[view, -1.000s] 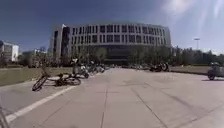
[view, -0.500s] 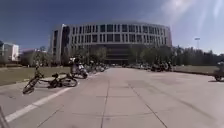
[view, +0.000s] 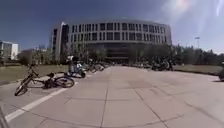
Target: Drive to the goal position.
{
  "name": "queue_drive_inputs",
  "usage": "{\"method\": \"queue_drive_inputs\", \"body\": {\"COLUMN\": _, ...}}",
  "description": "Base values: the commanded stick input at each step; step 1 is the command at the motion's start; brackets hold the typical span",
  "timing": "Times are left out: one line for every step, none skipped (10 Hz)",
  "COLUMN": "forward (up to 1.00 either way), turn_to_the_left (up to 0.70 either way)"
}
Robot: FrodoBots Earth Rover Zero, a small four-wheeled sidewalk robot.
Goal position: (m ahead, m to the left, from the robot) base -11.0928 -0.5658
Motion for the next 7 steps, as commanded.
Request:
{"method": "queue_drive_inputs", "body": {"forward": -0.69, "turn_to_the_left": 0.0}}
{"method": "queue_drive_inputs", "body": {"forward": -0.69, "turn_to_the_left": 0.0}}
{"method": "queue_drive_inputs", "body": {"forward": -0.69, "turn_to_the_left": 0.0}}
{"method": "queue_drive_inputs", "body": {"forward": -0.69, "turn_to_the_left": 0.0}}
{"method": "queue_drive_inputs", "body": {"forward": -0.69, "turn_to_the_left": 0.0}}
{"method": "queue_drive_inputs", "body": {"forward": -0.69, "turn_to_the_left": 0.0}}
{"method": "queue_drive_inputs", "body": {"forward": -0.69, "turn_to_the_left": 0.0}}
